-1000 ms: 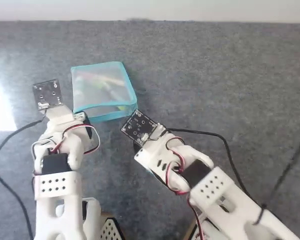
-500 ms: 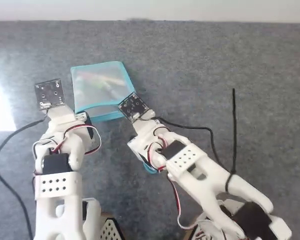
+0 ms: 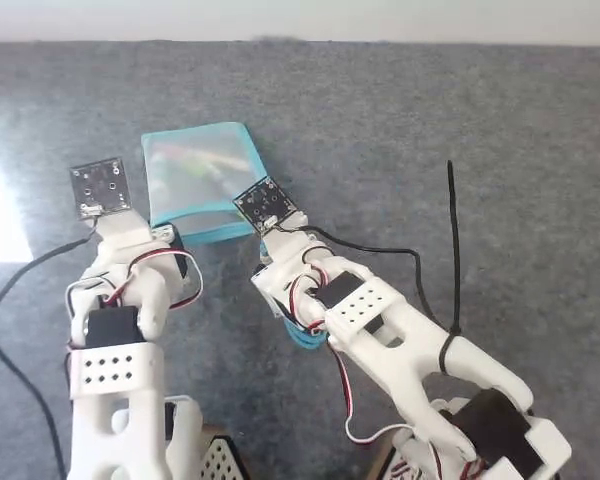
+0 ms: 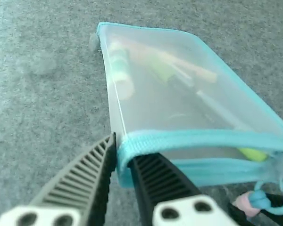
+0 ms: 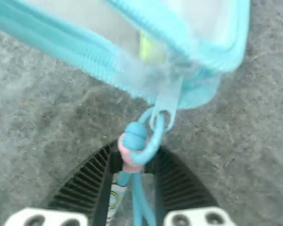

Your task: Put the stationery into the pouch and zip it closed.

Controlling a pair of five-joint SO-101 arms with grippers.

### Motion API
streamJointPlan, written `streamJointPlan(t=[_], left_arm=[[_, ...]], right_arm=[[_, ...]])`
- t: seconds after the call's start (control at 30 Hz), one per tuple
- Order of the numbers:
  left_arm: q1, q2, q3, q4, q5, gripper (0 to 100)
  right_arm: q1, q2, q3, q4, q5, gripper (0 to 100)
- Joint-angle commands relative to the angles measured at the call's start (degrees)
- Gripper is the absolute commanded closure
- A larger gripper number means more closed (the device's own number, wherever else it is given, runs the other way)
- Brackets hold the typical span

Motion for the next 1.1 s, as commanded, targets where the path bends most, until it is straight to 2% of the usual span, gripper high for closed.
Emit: streamJointPlan(t=[0.0, 0.17, 0.27, 0.47, 0.63, 0.77, 0.9, 1.07], left_arm=[[0.53, 0.0, -2.68, -0.35, -0.18, 99], [5.45, -0.26, -1.45, -0.35, -2.37, 99], [8.18, -0.26, -1.19, -0.35, -3.16, 99], [14.42, 0.0, 1.19, -2.46, -5.54, 99], [16.62, 0.18, 1.36, -2.37, -5.63, 99], [18.2, 0.18, 1.89, -2.37, -6.77, 99], [17.58, -0.35, 1.89, -2.11, -6.51, 99], [13.27, -0.35, 0.66, -1.67, -5.71, 99]], right_arm=[[1.19, -4.88, -4.57, 5.67, 1.93, 99.1], [2.07, -19.38, -9.58, 20.0, 1.93, 99.1], [1.01, -28.53, -10.55, 25.01, 5.45, 99.1], [-5.93, -39.43, -11.16, 30.02, 12.13, 99.1], [-13.76, -42.15, -11.34, 32.4, 14.77, 99.1], [-16.84, -42.15, -11.16, 32.75, 15.82, 99.1], [-12.7, -42.68, -11.08, 36.88, 16.0, 99.1], [-6.55, -42.68, -11.25, 39.16, 16.0, 99.1]])
